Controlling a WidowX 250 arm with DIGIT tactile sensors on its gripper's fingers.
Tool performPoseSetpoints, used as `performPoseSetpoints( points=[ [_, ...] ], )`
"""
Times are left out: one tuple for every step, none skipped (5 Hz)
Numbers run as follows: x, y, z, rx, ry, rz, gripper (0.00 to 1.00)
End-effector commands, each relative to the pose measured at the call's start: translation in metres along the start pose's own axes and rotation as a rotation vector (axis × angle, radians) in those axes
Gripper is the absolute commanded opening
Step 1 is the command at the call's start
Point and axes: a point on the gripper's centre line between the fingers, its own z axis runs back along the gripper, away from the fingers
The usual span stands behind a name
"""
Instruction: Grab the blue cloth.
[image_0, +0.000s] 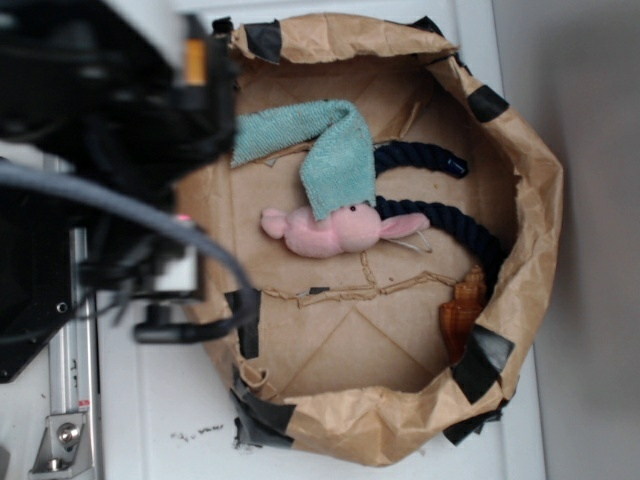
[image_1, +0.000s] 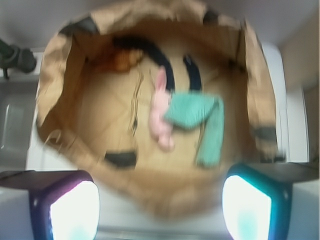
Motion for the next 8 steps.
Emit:
performPoseSetpoints(
  points=[
    [0.038,0.013,-0.080,0.114,0.059,-0.215,1.00],
    [0.028,0.026,-0.110,0.114,0.117,-0.326,1.00],
    [0.024,0.037,-0.142,0.134,0.168,-0.457,1.00],
    [0.026,0.044,-0.157,0.128,0.213,-0.478,1.00],
    [0.025,0.046,-0.158,0.122,0.192,-0.462,0.00],
    [0.024,0.048,-0.160,0.133,0.193,-0.459,0.00],
    [0.023,0.050,-0.158,0.128,0.178,-0.458,0.00],
    [0.022,0.055,-0.156,0.124,0.174,-0.451,0.00]
  ],
)
